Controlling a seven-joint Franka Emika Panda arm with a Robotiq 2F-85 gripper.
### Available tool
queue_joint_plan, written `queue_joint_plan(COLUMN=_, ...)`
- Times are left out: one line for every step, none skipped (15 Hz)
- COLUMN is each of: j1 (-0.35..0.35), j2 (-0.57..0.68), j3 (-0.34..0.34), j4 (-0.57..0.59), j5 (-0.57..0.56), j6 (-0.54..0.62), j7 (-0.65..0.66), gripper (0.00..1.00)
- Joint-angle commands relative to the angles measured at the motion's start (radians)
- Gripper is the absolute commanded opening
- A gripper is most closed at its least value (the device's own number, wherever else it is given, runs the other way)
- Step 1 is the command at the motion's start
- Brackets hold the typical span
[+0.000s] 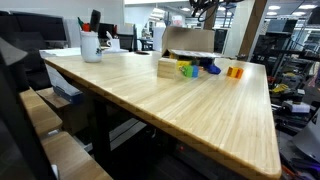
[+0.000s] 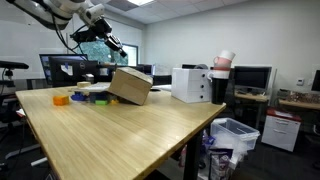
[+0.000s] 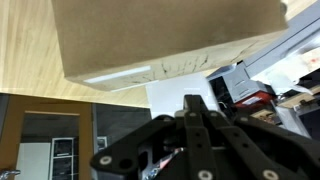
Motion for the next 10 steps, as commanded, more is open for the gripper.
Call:
queue_joint_plan(j1=0.067, j2=-0.096, j3=0.054, j4=-0.042, j5=0.035, j6=-0.037, j7=-0.006, gripper=0.30)
queue_joint_plan(j1=0.083, j2=-0.105, j3=0.068, j4=-0.045, j5=0.046, j6=-0.041, j7=-0.014, gripper=0.36)
queue_joint_plan(j1=0.102, j2=-0.113, j3=0.077, j4=-0.040, j5=0.065, j6=-0.054, j7=-0.026, gripper=0.40)
queue_joint_plan(j1=0.117, j2=-0.120, j3=0.090, j4=-0.043, j5=0.074, j6=-0.065, j7=-0.031, gripper=0.45)
queue_joint_plan(j1=0.129, j2=-0.121, j3=0.094, j4=-0.035, j5=0.088, j6=-0.074, j7=-0.044, gripper=0.51)
queue_joint_plan(j1=0.133, j2=-0.119, j3=0.093, j4=-0.035, j5=0.094, j6=-0.077, j7=-0.057, gripper=0.57)
queue_joint_plan(j1=0.141, j2=-0.120, j3=0.095, j4=-0.033, j5=0.103, j6=-0.085, j7=-0.063, gripper=0.61)
queue_joint_plan(j1=0.147, j2=-0.120, j3=0.093, j4=-0.037, j5=0.115, j6=-0.087, j7=-0.072, gripper=0.67)
queue_joint_plan(j1=0.146, j2=-0.120, j3=0.092, j4=-0.047, j5=0.123, j6=-0.086, j7=-0.079, gripper=0.73)
queue_joint_plan(j1=0.145, j2=-0.120, j3=0.092, j4=-0.053, j5=0.130, j6=-0.089, j7=-0.089, gripper=0.78)
